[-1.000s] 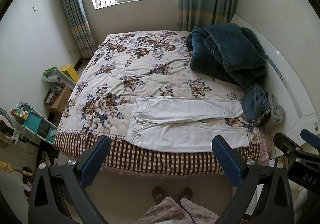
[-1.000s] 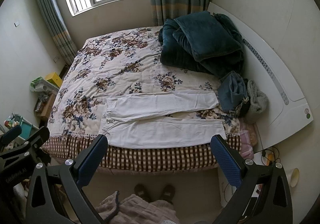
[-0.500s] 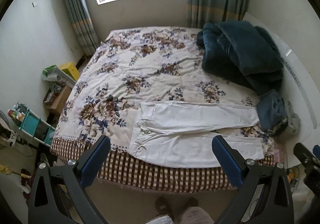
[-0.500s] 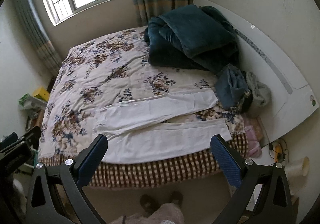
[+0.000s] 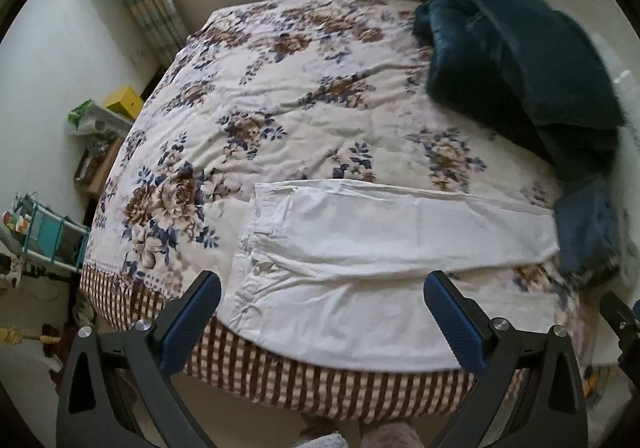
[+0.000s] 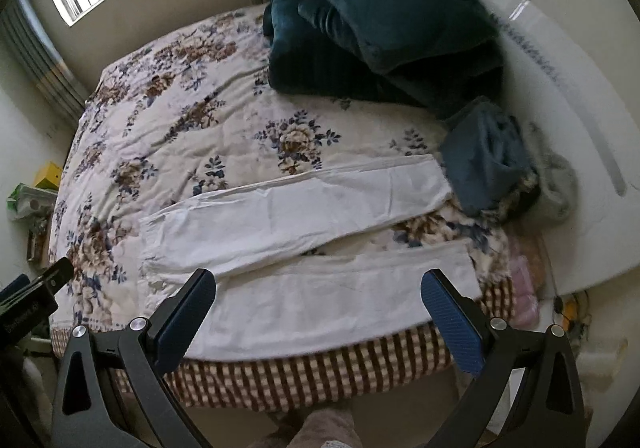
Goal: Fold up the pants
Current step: 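Lower both tools toward the white pants' waistband and leg edges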
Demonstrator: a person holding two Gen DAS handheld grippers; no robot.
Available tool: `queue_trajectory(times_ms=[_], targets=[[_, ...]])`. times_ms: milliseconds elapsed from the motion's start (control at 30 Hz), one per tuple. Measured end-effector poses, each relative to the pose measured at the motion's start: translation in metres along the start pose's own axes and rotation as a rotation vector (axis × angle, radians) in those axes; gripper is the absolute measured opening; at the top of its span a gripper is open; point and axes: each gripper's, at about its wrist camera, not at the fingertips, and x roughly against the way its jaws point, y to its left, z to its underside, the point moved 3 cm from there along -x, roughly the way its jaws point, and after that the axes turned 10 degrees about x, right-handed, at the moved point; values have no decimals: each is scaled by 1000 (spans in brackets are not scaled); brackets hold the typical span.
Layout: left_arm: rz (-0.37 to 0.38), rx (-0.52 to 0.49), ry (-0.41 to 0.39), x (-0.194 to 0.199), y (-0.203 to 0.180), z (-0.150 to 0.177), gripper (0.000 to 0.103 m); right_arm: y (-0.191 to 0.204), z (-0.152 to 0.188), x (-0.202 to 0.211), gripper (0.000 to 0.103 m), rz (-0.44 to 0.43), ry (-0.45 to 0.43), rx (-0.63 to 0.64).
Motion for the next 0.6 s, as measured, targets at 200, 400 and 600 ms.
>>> queue_trajectory(times_ms=[200, 400, 600], targets=[[-40, 14, 72, -108, -39, -29, 103, -14, -68, -132, 103, 0, 64, 42], [-104, -101, 173, -239, -76, -38, 103, -4, -110, -297, 103, 58, 191, 192], [-155, -356, 270, -373, -117, -33, 103, 8, -111, -450, 103, 136, 346, 391]])
